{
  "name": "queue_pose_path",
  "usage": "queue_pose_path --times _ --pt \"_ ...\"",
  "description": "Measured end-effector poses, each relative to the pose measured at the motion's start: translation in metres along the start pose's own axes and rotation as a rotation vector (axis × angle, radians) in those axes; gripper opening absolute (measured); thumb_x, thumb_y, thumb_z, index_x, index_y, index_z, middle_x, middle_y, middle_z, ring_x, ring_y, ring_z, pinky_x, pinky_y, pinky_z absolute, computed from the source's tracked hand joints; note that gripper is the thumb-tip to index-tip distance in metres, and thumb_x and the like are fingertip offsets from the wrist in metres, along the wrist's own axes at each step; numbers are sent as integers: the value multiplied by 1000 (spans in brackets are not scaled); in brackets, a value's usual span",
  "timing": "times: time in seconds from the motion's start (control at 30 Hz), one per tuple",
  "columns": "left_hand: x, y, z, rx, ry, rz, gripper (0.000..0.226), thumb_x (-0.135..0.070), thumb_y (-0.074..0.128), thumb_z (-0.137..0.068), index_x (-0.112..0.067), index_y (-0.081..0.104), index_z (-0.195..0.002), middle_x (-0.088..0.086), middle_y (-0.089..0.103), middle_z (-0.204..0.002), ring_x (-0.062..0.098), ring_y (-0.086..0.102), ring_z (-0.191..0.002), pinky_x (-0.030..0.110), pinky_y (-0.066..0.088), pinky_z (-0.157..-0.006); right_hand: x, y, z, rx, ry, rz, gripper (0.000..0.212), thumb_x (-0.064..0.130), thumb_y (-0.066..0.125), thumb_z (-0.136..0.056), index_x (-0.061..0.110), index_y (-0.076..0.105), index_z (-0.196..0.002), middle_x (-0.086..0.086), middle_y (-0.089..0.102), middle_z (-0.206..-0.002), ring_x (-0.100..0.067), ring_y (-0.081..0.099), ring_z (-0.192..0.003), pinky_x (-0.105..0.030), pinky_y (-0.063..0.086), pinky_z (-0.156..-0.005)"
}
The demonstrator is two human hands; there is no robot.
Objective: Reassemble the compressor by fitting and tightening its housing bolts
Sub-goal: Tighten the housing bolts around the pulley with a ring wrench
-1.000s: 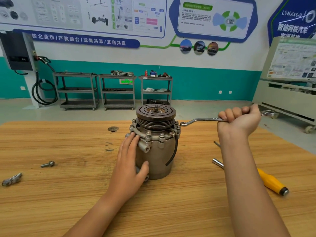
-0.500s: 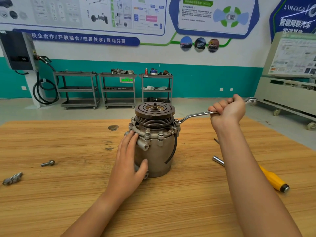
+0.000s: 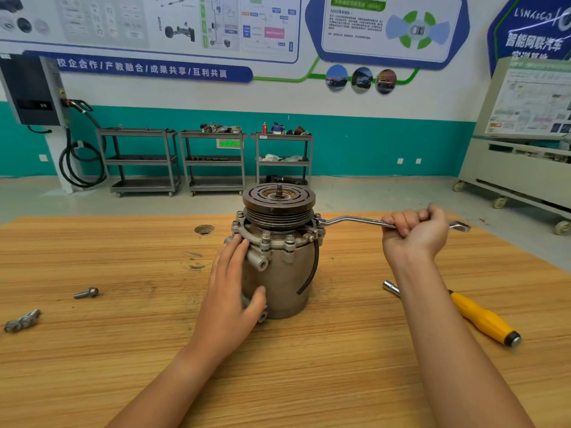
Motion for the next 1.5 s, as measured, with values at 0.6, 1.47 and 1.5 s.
queue_pose_path --times 0.6,1.47,1.5 --pt "-1 1 -3 -72 -105 203 60 -43 46 -79 -2 46 -123 1 59 -107 -1 51 -97 23 48 -86 -109 49 153 616 -1211 1111 42 25 56 -85 10 47 -47 1 43 -42 -16 37 -47 -32 31 -61" --pt "2 0 1 1 14 -6 78 -16 63 -86 -34 9 -140 -30 -1 -146 -9 -4 -138 3 -2 -107 7 33 -11 -45 -2 27 32 24 34 -98 16 29 -67 7 16 -42 -11 12 -36 -18 13 -38" --pt "2 1 1 0 15 -8 78 -15 63 -86 -33 10 -141 -29 -1 -146 -9 -4 -139 3 -2 -107 5 34 -13 -47 12 46 32 23 33 -98 16 29 -67 7 17 -41 -10 12 -35 -17 13 -37"
Point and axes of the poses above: each hand's wrist, its own z-axis away from the middle knuckle, its own y-axis out of the palm, x = y × z, the point moved 3 cm from there along -z, towards the middle knuckle
